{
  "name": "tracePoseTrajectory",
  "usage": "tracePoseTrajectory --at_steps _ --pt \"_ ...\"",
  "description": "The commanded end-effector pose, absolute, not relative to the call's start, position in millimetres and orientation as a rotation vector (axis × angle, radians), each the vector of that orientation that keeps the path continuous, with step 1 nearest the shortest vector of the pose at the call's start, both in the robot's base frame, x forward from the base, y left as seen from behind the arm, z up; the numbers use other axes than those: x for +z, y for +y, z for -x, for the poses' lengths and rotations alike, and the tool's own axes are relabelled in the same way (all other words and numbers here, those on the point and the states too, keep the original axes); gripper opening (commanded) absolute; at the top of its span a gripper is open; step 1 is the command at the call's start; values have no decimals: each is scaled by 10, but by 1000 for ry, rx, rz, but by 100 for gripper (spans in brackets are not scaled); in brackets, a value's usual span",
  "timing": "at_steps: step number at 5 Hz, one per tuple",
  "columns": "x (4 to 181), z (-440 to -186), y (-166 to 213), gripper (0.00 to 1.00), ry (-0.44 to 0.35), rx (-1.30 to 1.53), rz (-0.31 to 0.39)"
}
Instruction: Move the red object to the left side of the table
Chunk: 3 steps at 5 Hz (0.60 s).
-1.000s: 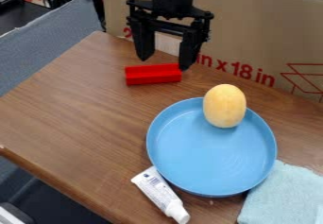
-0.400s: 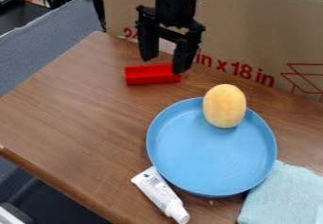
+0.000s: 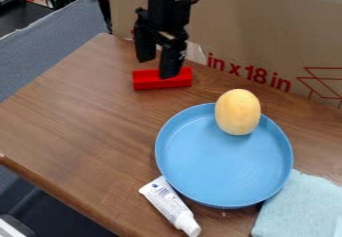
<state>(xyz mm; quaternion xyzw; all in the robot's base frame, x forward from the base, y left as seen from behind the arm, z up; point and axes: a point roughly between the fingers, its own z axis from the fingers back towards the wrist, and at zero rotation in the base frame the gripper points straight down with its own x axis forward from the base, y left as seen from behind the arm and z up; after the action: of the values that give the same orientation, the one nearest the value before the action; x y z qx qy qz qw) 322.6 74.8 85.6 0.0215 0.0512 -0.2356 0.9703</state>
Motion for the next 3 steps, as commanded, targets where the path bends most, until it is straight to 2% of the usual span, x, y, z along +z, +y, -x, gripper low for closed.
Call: tracePoseTrajectory --at_steps 1,2,3 --pt "849 -3330 875 100 67 -587 -94" --pt "762 -3275 916 100 68 -643 -116" --pt "765 -3348 911 100 72 -679 -156"
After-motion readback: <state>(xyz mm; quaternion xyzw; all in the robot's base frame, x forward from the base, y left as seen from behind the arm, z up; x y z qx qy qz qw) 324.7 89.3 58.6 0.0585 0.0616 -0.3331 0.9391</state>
